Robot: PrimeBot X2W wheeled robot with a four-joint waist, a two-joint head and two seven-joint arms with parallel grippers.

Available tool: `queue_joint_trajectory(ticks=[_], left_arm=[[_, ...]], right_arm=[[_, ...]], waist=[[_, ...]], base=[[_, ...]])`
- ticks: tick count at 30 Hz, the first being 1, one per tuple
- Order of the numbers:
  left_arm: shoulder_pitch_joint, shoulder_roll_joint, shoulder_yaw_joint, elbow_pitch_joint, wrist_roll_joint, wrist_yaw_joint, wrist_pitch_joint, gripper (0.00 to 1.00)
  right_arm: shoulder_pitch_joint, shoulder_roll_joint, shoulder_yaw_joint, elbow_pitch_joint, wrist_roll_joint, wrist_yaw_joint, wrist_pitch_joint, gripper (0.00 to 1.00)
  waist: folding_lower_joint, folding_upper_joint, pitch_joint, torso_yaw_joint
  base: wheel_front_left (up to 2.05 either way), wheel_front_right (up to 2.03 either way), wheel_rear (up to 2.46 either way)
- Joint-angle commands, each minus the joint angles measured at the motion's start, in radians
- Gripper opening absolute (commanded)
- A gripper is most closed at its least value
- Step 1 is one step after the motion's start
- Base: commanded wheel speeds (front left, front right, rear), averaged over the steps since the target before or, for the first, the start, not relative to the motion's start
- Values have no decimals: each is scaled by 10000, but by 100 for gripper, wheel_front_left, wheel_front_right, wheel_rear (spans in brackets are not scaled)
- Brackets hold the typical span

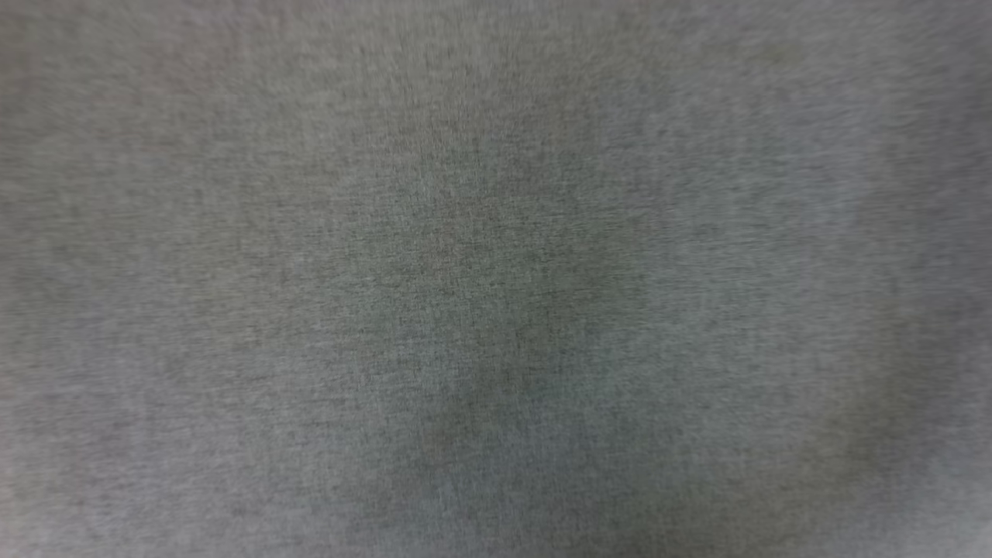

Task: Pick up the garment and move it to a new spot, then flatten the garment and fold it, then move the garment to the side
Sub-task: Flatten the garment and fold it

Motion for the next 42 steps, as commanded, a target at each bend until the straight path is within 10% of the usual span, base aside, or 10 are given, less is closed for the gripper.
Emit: queue_joint_trajectory(ticks=[1, 12, 26, 33, 42], left_arm=[[-113, 88, 107, 225, -34, 2, -151, 0], [638, -352, 110, 1597, -513, -568, -1061, 0], [6917, -1101, 243, 2128, -1774, -959, -1890, 0], [11599, -1129, 300, 595, -2419, -157, -1519, 0], [16886, -639, 836, -3885, -3283, 2103, -266, 0]], right_arm=[[-124, -139, 11, 337, 32, -49, -100, 0], [-129, -229, 926, 2227, 598, -49, -957, 0], [5150, -981, 2738, 2838, 2469, -55, -1924, 0], [9008, -1746, 2857, 1644, 3461, -100, -1280, 0], [13742, -1905, 1184, -1157, 3493, -111, 182, 0]], waist=[[-3, 0, 488, 41], [-3, 0, 190, 316], [-3, 0, -4329, 927], [-3, 0, -6253, 952], [-3, 0, -7411, 919]], base=[[0, 0, 0], [0, 0, 0], [0, 0, 0], [0, 0, 0], [0, 0, 0]])
